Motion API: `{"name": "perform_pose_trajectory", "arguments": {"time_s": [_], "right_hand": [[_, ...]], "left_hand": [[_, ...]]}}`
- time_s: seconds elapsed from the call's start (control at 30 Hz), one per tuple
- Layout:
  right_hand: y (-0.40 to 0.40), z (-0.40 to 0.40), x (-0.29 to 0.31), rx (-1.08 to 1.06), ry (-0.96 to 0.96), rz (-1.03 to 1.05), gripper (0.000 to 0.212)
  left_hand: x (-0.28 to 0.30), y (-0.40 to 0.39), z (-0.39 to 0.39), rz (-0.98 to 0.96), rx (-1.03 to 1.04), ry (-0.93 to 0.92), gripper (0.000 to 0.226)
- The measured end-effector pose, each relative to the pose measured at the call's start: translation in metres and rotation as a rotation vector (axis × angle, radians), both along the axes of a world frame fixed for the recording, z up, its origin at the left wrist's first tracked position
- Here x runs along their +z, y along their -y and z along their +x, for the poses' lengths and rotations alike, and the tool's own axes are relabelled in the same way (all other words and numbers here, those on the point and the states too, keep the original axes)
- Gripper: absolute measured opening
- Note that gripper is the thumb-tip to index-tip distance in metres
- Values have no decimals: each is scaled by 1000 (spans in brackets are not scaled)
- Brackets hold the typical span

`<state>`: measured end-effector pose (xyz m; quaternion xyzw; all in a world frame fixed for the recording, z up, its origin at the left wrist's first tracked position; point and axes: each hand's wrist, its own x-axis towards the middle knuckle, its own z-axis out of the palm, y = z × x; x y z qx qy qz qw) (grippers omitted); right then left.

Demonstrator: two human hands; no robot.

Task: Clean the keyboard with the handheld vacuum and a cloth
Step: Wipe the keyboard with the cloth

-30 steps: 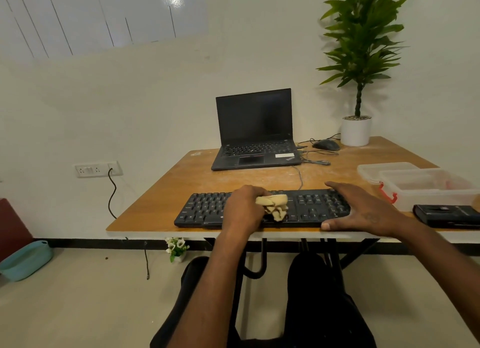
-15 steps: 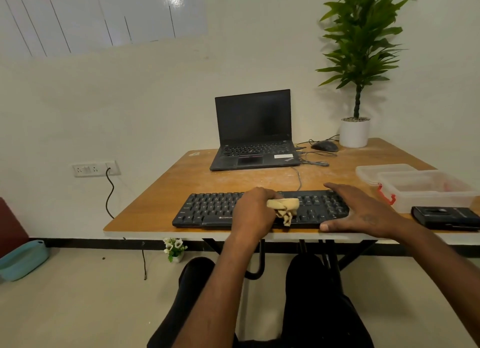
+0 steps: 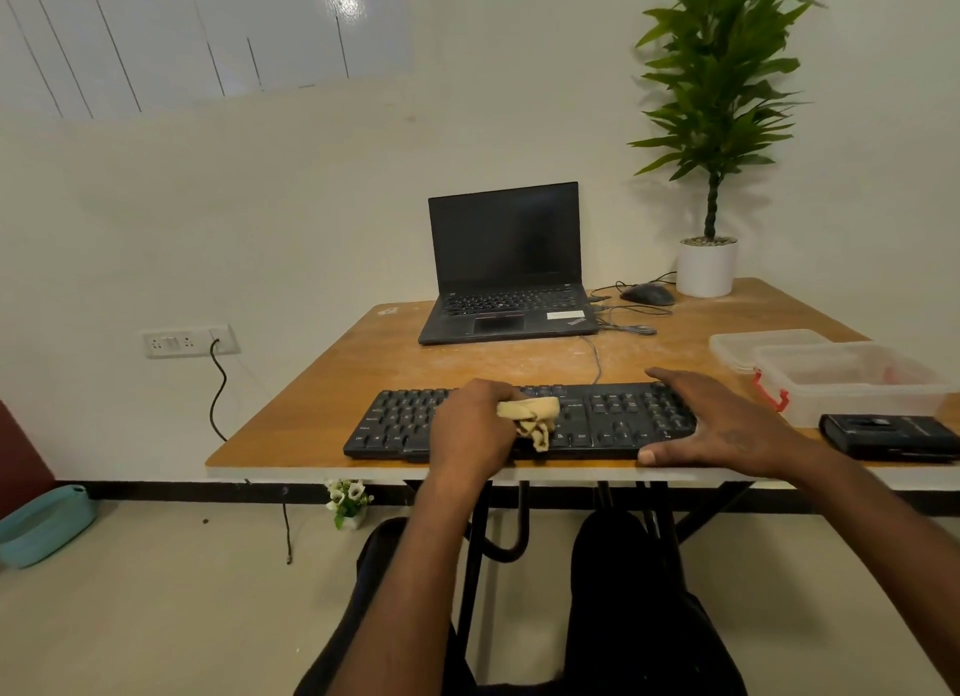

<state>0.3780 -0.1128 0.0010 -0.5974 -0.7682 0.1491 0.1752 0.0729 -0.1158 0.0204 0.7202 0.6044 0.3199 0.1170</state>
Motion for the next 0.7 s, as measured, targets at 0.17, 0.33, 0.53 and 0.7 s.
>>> {"name": "perform_pose_trajectory", "arguments": {"time_s": [0.17, 0.33, 0.53, 0.7], "right_hand": [[0, 1, 0, 1, -3, -7, 134], [1, 2, 0, -3, 11, -7, 133], [0, 0, 0, -1, 12, -2, 133], [1, 0, 1, 4, -1, 2, 135]], "left_hand": [[-1, 6, 12, 15, -46, -7, 45], [1, 0, -28, -33, 63, 1, 44], [4, 4, -41, -67, 79, -4, 47], [2, 4, -8, -26, 22, 7, 47]]}}
